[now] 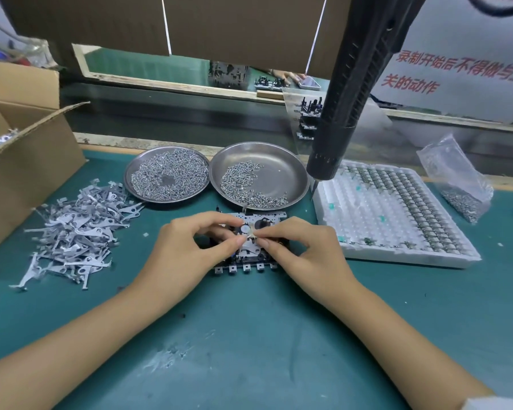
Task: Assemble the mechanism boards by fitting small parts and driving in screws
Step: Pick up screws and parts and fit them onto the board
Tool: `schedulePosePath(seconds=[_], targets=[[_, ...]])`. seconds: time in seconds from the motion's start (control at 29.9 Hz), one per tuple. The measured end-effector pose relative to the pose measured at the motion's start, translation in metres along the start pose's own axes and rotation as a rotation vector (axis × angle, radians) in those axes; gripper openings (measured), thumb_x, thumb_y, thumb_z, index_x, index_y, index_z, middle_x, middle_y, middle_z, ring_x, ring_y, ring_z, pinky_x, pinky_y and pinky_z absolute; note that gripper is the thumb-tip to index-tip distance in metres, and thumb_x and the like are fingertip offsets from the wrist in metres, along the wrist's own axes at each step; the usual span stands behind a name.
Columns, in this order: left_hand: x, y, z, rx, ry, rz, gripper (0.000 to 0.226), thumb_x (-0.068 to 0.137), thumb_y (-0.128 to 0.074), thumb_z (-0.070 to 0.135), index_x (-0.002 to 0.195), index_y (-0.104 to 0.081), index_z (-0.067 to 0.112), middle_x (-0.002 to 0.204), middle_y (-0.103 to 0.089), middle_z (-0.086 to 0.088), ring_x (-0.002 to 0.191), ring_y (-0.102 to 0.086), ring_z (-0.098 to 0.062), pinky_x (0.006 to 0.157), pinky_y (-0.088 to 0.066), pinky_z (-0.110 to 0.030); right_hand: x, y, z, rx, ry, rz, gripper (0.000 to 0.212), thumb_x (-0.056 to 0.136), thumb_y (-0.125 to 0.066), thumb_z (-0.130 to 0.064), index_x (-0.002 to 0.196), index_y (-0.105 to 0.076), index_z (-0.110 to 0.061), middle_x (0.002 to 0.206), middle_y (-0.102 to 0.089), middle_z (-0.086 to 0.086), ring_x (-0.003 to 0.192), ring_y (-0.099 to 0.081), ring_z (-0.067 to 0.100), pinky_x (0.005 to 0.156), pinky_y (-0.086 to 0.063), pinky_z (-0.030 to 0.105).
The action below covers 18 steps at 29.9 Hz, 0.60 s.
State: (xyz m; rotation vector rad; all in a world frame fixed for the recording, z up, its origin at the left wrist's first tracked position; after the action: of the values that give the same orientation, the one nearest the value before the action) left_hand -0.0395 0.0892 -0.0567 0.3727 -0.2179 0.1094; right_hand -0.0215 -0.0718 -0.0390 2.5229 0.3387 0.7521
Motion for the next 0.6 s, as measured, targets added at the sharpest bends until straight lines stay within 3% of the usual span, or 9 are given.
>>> schedulePosePath(seconds=[0.2, 0.43, 0.53, 0.6], targets=[[-0.001, -0.002, 0.003, 0.021, -0.013, -0.004, 0.018, 0.076, -0.076, 0.019, 0.089, -0.072, 0.031, 0.071, -0.071, 0.011, 0.069, -0.063, 0.000, 0.072, -0.047, -0.012, -0.004, -0.006, -0.014, -0.193, 0.208, -0.116, 0.016, 0.078, -0.075, -0.012, 0.094, -0.076, -0.013, 0.078, -0.068, -0.001, 0.080, -0.058, 0.010, 0.070, -0.047, 0.017], [-0.003, -0.005, 0.008, 0.020, -0.018, -0.035, 0.021, 0.075, -0.078, 0.013, 0.092, -0.072, 0.024, 0.073, -0.072, 0.009, 0.073, -0.064, -0.010, 0.072, -0.046, -0.009, -0.006, -0.007, -0.022, -0.249, 0.306, -0.095, 0.016, 0.074, -0.077, -0.006, 0.091, -0.076, -0.006, 0.075, -0.069, 0.005, 0.074, -0.063, 0.023, 0.065, -0.051, 0.033], [-0.002, -0.004, 0.007, 0.027, -0.002, -0.028, 0.022, 0.074, -0.078, 0.015, 0.090, -0.072, 0.028, 0.072, -0.071, 0.012, 0.068, -0.062, -0.006, 0.068, -0.047, -0.009, -0.012, -0.011, -0.030, -0.358, 0.433, -0.128, 0.015, 0.078, -0.072, 0.000, 0.093, -0.075, -0.003, 0.078, -0.072, 0.005, 0.075, -0.064, 0.027, 0.066, -0.053, 0.034], [-0.002, -0.005, 0.007, 0.022, 0.004, -0.034, 0.022, 0.074, -0.078, 0.016, 0.091, -0.072, 0.029, 0.072, -0.072, 0.012, 0.068, -0.063, -0.012, 0.067, -0.049, -0.013, -0.015, -0.012, -0.034, -0.399, 0.491, -0.117, 0.020, 0.076, -0.067, 0.006, 0.093, -0.074, -0.003, 0.081, -0.073, 0.004, 0.075, -0.065, 0.027, 0.068, -0.054, 0.034]])
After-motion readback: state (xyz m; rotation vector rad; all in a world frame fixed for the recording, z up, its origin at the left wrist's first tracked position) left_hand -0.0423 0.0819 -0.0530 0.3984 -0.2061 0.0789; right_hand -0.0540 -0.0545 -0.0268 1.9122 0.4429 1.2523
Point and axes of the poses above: each hand's wrist, its own x-axis towards the middle knuckle, its own y-axis out of the back of the hand, z = x × y, the point moved 9 cm from there along x, towards the middle knuckle
